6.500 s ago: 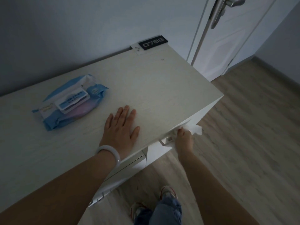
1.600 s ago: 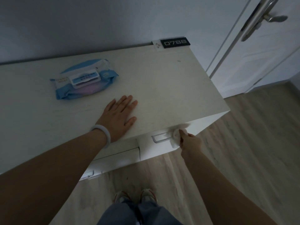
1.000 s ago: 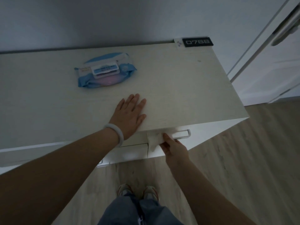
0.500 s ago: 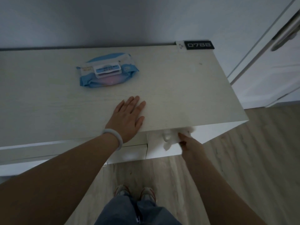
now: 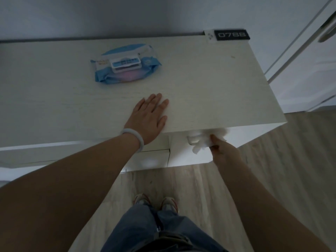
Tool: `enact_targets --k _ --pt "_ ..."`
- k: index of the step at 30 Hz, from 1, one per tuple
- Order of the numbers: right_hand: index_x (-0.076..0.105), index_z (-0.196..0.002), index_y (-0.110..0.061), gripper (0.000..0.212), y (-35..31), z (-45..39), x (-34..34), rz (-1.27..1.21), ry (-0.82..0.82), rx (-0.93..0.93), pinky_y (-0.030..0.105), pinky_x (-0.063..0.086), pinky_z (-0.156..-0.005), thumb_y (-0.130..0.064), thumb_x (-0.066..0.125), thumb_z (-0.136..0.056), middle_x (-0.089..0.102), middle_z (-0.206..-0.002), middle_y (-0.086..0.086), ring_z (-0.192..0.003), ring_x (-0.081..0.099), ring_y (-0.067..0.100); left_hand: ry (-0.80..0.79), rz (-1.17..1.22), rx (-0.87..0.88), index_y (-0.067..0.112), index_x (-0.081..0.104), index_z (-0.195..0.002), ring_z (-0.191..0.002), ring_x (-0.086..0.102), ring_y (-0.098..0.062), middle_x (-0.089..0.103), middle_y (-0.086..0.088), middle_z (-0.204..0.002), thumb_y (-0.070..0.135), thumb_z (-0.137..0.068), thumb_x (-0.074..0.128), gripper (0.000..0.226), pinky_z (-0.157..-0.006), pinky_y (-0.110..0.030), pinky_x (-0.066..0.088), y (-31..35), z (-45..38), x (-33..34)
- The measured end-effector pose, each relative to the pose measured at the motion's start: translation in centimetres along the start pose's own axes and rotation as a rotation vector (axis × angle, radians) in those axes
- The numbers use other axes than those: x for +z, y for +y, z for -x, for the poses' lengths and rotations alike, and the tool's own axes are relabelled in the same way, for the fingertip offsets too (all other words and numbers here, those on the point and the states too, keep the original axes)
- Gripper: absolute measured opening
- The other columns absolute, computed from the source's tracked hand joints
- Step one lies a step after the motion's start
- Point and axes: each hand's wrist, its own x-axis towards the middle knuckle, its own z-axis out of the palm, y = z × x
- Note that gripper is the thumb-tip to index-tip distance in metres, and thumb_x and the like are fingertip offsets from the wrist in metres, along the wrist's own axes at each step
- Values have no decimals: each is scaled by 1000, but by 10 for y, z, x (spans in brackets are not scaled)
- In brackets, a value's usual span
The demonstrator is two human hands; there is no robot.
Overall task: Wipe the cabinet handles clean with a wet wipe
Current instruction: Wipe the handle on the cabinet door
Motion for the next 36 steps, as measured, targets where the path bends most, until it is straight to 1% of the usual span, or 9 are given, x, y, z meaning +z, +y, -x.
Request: enact_targets --k 2,6,11,15,23,27,30,33,36 --pt "64 -76 -5 14 13 9 10 68 -6 21 35 52 -91 6 72 -76 69 -85 9 -79 66 19 2 2 1 21 27 -150 -146 21 -22 24 -6 -158 46 -95 13 62 -119 -39 13 1 1 0" --pt "62 -73 -4 17 28 27 24 111 -30 73 33 53 -88 8 75 -73 67 -81 9 -71 64 18 5 11 2 21 26 -151 -146 20 -22 23 -6 -158 46 -94 12 63 -119 -39 12 1 1 -2" --pt "63 -79 -7 14 -2 -1 -2 95 7 1 38 49 -96 -2 75 -77 69 -73 2 -74 66 15 8 2 2 21 26 -151 -146 20 -22 23 -6 -158 46 -94 12 63 -119 -40 13 0 2 -2" --pt "63 -74 -2 14 25 18 17 134 -17 19 32 54 -86 5 75 -75 69 -85 11 -72 65 18 12 -5 -3 22 27 -150 -146 20 -22 24 -6 -158 45 -95 15 61 -119 -39 13 0 1 0" --pt "64 -90 1 16 -1 3 -7 62 11 -77 33 53 -92 1 74 -77 69 -88 8 -78 67 17 8 -6 5 22 25 -151 -146 20 -22 24 -6 -158 45 -96 15 61 -119 -40 13 -2 0 2" --pt "66 -84 -3 8 26 14 8 92 -20 -25 39 55 -89 -1 73 -80 71 -92 13 -80 67 21 7 -13 1 22 25 -151 -146 20 -22 24 -6 -158 46 -95 13 62 -119 -39 12 -1 1 2" --pt "65 -101 0 19 30 15 9 33 -69 79 42 56 -83 -4 70 -83 71 -98 14 -88 68 26 12 -10 2 21 28 -150 -146 22 -22 26 -6 -157 45 -95 15 61 -119 -39 14 0 1 1" --pt "62 -111 2 27 7 3 -5 -18 -44 1 38 57 -77 -8 68 -86 70 -99 12 -85 68 22 20 0 3 21 30 -149 -145 24 -22 28 -7 -157 44 -95 17 60 -119 -40 16 0 1 1" --pt "63 -109 2 25 3 3 -4 15 -6 -61 35 56 -83 -10 66 -88 68 -100 13 -86 67 20 24 2 3 21 31 -149 -145 25 -23 28 -7 -157 44 -95 18 60 -119 -40 17 0 0 1"
